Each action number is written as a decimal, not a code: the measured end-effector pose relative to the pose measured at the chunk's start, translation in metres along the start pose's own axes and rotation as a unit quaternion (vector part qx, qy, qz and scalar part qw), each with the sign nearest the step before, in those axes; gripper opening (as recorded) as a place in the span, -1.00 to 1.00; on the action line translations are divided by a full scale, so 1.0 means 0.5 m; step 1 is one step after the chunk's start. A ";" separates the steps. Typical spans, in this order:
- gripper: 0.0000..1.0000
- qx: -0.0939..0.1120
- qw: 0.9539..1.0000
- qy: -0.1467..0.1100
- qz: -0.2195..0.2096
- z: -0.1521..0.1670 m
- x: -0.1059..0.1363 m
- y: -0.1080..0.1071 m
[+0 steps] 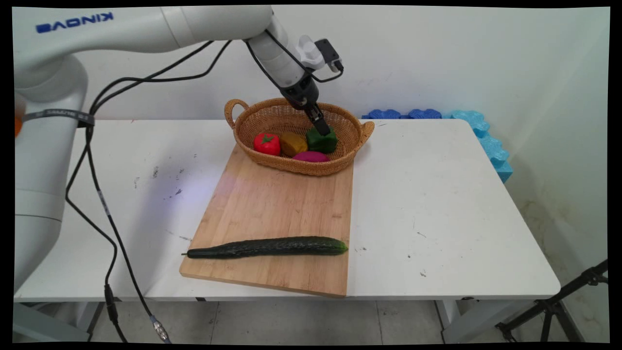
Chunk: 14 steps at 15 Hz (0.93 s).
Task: Pick up the cucumber from the vegetable basket
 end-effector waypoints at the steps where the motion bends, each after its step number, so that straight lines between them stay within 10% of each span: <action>1: 1.00 -0.002 1.000 -0.002 -0.001 0.007 0.002 -0.002; 14: 1.00 -0.033 0.999 -0.022 -0.006 0.082 0.012 -0.013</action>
